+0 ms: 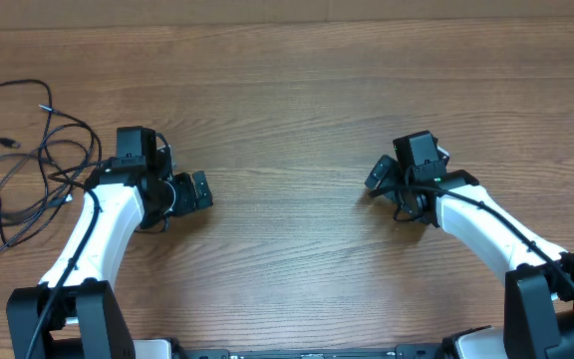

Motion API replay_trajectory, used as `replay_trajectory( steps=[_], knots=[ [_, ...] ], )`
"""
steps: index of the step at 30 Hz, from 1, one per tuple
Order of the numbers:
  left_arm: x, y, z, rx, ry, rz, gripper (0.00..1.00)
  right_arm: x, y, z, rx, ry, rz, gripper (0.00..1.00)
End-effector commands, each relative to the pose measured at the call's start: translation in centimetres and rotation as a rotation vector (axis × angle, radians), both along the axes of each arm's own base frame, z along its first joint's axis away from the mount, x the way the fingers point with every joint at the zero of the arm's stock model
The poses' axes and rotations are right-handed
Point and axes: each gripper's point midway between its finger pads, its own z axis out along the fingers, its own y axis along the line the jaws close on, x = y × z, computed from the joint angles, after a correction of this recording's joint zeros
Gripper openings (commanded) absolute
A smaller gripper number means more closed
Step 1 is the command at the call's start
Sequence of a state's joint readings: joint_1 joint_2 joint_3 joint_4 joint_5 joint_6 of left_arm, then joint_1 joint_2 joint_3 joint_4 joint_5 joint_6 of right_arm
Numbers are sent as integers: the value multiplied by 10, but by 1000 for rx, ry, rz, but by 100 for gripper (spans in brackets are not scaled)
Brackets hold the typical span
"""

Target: Untangle cables

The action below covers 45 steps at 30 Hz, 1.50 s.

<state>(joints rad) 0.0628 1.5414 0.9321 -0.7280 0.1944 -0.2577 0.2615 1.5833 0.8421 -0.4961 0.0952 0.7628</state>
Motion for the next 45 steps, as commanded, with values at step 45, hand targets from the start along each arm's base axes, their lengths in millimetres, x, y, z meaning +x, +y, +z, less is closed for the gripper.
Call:
replay_trajectory(
  steps=[45],
  knots=[
    [4,-9,50,9,-181,-45,100,-1,-5,-3,-17,2,-9,100]
  ],
)
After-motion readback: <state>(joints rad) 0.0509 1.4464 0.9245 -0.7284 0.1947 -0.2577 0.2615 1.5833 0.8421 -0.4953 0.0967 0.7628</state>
